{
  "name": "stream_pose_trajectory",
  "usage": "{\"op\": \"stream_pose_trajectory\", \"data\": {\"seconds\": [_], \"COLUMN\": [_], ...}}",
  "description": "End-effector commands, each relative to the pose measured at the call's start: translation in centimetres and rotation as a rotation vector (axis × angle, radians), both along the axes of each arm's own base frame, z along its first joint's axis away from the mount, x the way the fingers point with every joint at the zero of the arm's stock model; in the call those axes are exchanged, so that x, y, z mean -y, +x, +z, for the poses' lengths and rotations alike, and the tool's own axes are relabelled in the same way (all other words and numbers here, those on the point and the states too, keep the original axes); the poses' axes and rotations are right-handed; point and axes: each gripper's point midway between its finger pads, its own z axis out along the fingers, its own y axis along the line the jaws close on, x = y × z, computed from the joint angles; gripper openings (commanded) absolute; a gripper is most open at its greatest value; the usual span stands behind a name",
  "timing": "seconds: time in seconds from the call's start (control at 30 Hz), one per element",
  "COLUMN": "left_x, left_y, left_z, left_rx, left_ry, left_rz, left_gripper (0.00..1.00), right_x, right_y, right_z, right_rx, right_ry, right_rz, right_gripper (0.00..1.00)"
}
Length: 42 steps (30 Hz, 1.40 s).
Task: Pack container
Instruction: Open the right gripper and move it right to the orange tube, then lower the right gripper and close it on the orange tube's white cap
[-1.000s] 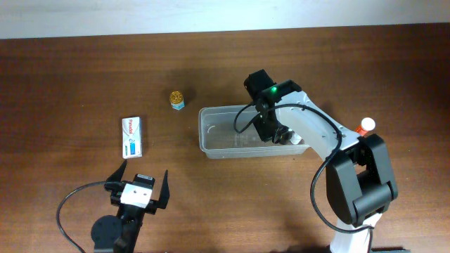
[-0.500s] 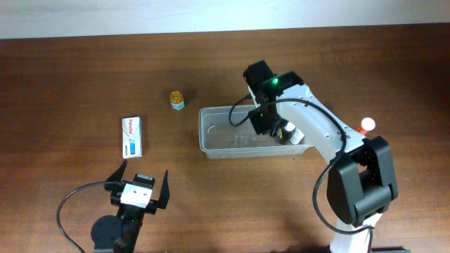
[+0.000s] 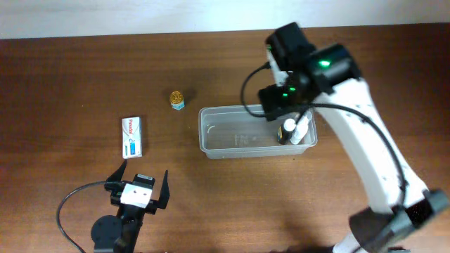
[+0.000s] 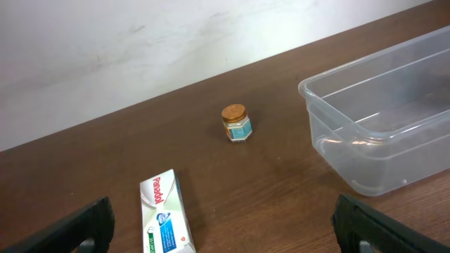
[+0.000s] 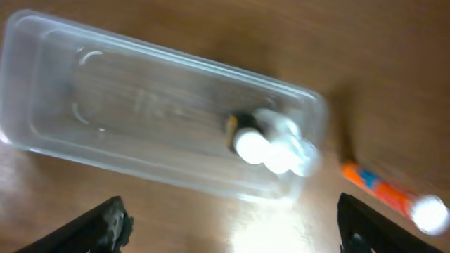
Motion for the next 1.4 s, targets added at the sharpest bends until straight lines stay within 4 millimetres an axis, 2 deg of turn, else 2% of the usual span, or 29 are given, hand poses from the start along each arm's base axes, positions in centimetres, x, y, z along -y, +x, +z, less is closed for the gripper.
{"op": "stream_pose_trajectory", "data": {"seconds": [0.0,0.13,0.27,0.37,0.47,0.8,1.37], "left_x": [0.0,0.0,0.0,0.0,0.0,0.0,0.0], "left_y": [0.0,0.0,0.0,0.0,0.0,0.0,0.0], "left_z": [-0.1,-0.1,-0.1,-0.1,-0.1,-0.1,-0.1], "left_rx": [0.005,0.005,0.005,0.005,0.005,0.005,0.005], "left_ry": [0.013,0.013,0.013,0.013,0.013,0.013,0.013], "left_rz": [-0.004,-0.004,-0.004,-0.004,-0.004,-0.004,-0.004], "left_gripper": [1.0,0.99,0.99,0.99,0.99,0.99,1.0], "right_x": [6.0,11.1,16.0,18.8,20.2,19.9,20.4], "right_y": [-0.9,-2.8,-4.4,-5.6,-6.3,-4.5,-3.1], "right_z": [3.9,6.4,8.3,8.1,6.3,-1.0,-8.1], "right_rx": [0.106,0.17,0.244,0.237,0.165,-0.013,-0.038], "right_ry": [-0.011,0.028,0.08,0.107,0.135,0.339,0.345], "right_rz": [-0.244,-0.443,-0.687,-0.875,-0.963,-1.044,-1.092], "right_gripper": [0.93,0.99,0.99,0.98,0.99,0.98,0.98]}}
